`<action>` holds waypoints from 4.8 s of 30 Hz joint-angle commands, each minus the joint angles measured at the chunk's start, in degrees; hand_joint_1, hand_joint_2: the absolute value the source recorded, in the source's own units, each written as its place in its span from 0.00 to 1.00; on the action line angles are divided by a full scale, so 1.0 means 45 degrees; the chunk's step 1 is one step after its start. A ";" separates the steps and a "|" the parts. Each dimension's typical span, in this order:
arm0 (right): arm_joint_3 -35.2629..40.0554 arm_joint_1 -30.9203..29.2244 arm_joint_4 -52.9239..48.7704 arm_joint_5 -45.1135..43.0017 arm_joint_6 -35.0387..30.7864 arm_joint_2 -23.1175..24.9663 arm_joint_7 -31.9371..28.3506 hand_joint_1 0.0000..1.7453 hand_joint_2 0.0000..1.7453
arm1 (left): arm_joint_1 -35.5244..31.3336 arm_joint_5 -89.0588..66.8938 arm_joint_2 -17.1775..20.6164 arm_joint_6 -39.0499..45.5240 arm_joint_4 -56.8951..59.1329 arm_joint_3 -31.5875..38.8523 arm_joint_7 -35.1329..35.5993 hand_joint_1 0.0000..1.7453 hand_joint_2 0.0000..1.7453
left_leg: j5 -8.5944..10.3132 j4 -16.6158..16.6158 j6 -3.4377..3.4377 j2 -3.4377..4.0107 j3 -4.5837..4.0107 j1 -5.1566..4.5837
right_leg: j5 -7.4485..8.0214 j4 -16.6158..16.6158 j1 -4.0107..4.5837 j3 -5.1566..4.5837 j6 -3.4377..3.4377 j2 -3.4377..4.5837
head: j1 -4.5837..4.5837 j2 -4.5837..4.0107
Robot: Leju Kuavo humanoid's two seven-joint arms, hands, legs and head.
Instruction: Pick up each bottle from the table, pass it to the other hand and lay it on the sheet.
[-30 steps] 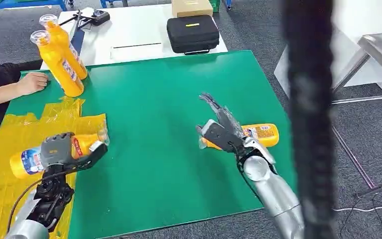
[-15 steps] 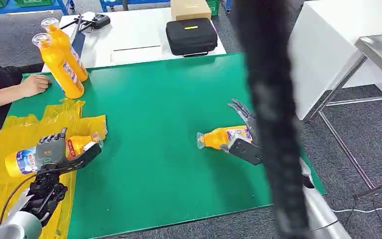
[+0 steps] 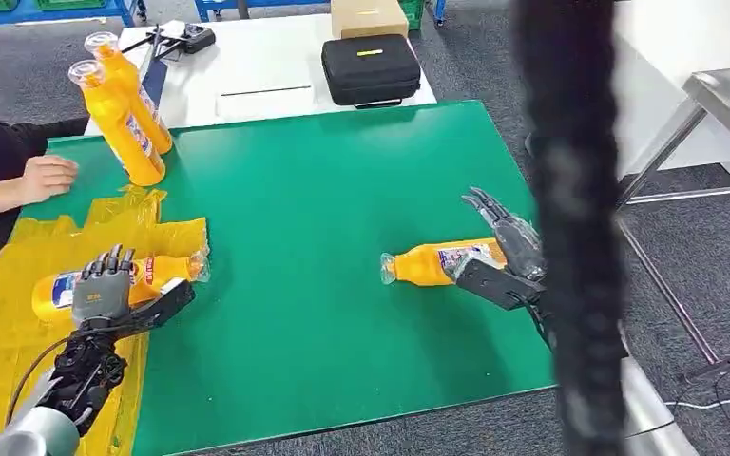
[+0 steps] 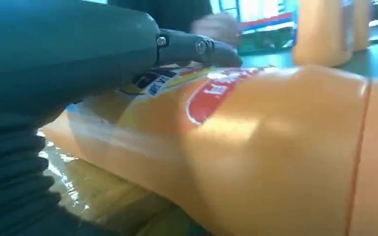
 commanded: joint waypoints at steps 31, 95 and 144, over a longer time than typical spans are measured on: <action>0.2588 -0.4426 0.8563 0.1587 0.1800 -0.0995 0.0468 0.00 1.00 | 0.3181 1.6235 -0.1419 -0.3541 -1.2343 0.0111 -0.5527 0.00 0.00 | -0.0032 0.0021 -0.0033 0.0020 -0.0060 0.0020 | -0.0020 0.0002 0.0021 -0.0042 0.0017 -0.0011 | 0.0005 0.0000; 0.0497 -0.4105 0.9180 -0.1755 0.1586 0.1424 -0.1319 1.00 1.00 | 0.2955 2.1704 -0.1416 -0.7121 -1.1294 -0.0112 -0.3106 0.00 0.00 | -0.0028 -0.0002 -0.0025 0.0127 0.0081 0.0010 | 0.0018 -0.0006 0.0012 0.0051 -0.0016 0.0078 | 0.0005 0.0000; 0.2054 -0.7761 1.2850 -0.3252 -0.0624 0.8829 -0.0335 1.00 1.00 | 0.2583 2.5386 -0.3737 -0.9504 -1.0637 -0.1898 -0.1054 0.00 1.00 | -0.0012 0.0020 -0.0045 0.0114 -0.0076 0.0030 | 0.0002 0.0032 0.0020 -0.0095 -0.0019 0.0057 | 0.0010 0.0000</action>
